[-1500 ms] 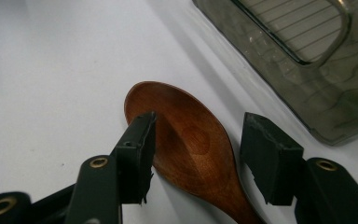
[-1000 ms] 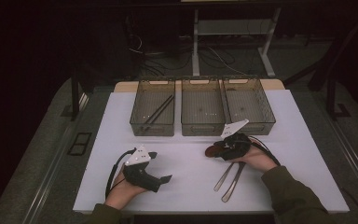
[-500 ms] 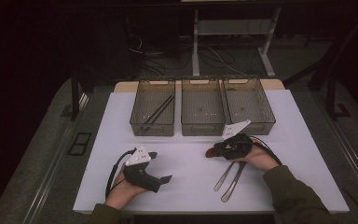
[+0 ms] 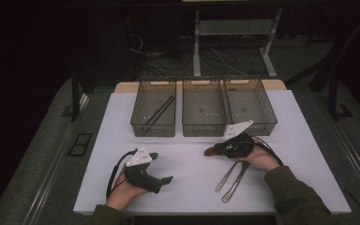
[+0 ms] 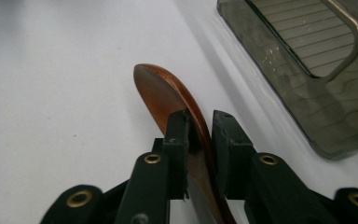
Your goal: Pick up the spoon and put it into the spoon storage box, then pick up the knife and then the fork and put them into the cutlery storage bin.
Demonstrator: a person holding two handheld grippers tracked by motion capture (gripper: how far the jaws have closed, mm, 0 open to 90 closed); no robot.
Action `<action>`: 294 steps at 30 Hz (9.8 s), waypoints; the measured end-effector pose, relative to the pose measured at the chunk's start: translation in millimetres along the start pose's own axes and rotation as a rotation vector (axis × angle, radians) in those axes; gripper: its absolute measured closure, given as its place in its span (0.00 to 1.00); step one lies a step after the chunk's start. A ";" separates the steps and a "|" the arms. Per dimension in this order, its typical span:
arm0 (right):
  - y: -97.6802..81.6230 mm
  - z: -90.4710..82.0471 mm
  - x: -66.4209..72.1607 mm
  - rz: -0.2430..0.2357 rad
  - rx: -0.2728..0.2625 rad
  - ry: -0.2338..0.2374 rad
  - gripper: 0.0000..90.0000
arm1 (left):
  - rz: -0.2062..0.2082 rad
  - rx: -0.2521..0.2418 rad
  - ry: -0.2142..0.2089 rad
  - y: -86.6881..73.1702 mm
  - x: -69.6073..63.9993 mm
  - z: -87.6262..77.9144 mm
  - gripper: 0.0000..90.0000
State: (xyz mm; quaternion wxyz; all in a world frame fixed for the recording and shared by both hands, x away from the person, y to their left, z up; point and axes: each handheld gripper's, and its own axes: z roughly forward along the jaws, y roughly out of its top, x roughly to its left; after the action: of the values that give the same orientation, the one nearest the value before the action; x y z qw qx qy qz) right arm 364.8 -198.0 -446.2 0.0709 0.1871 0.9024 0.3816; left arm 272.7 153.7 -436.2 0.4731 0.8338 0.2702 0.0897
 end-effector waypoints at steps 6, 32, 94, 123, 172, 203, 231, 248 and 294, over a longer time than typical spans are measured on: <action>0.8 0.8 -1.3 -0.005 -0.015 -0.010 0.89 | -0.001 -0.005 0.001 -0.3 0.1 -0.1 0.00; 27.5 -24.3 -6.4 0.027 -0.192 -0.084 0.92 | 0.001 -0.022 -0.024 -4.0 4.4 -0.4 0.00; 159.0 29.8 -81.9 0.327 -0.111 -0.272 0.91 | 0.025 -0.038 -0.047 -0.4 -1.8 1.0 0.00; 136.1 11.1 -73.9 0.326 -0.166 -0.187 0.49 | 0.028 -0.036 -0.039 -1.4 -0.5 -0.6 0.00; 10.9 -80.1 12.9 0.236 -0.180 -0.062 0.48 | 0.005 -0.039 -0.004 -5.0 2.0 -7.9 0.00; -42.7 -58.7 34.7 0.173 0.178 -0.065 0.99 | 0.011 -0.035 0.002 -4.5 1.3 -7.5 0.00; -53.6 -74.5 47.5 0.118 0.295 -0.030 0.99 | 0.013 -0.032 -0.005 -4.0 -1.0 -5.1 0.00; -70.0 -93.9 65.9 0.075 0.329 0.031 0.99 | 0.013 -0.028 -0.007 -4.0 -1.0 -3.8 0.00; -24.7 -67.3 87.4 -0.415 0.599 0.245 0.87 | 0.018 -0.027 -0.010 -3.9 -1.1 -3.2 0.00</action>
State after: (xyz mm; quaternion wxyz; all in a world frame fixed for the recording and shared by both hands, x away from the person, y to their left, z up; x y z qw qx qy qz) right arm 259.2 -224.1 -415.6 -0.0194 -0.0340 0.9944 0.0980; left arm 269.0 157.0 -437.6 0.4849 0.8301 0.2590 0.0934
